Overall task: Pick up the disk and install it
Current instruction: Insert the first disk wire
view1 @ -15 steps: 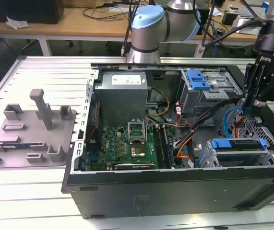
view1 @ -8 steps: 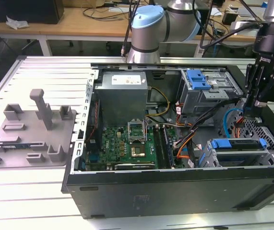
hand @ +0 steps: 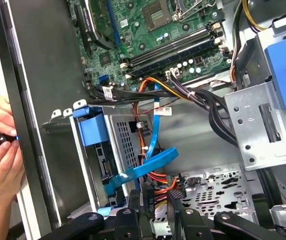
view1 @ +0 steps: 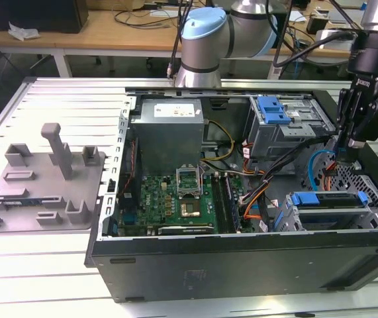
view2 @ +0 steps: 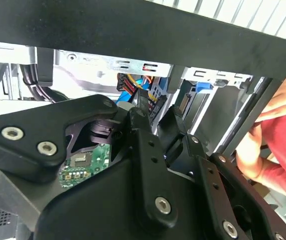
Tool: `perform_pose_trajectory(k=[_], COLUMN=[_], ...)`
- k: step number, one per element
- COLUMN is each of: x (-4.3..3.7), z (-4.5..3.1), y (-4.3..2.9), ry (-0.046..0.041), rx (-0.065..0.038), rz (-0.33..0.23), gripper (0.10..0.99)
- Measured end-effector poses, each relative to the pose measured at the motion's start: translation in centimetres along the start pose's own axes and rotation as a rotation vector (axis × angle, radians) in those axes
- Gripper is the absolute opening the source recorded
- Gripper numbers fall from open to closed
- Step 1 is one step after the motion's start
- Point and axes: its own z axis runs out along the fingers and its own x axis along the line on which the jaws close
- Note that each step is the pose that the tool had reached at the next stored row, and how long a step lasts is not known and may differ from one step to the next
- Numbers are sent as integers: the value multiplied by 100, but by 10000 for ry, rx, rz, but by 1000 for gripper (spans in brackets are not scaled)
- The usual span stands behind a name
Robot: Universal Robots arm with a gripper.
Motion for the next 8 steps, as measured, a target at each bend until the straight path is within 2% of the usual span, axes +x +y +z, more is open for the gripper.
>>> perform_pose_trajectory(k=[8], x=[0], z=[2], y=[-2], ry=[0], rx=[6], rz=[-16], gripper=[353])
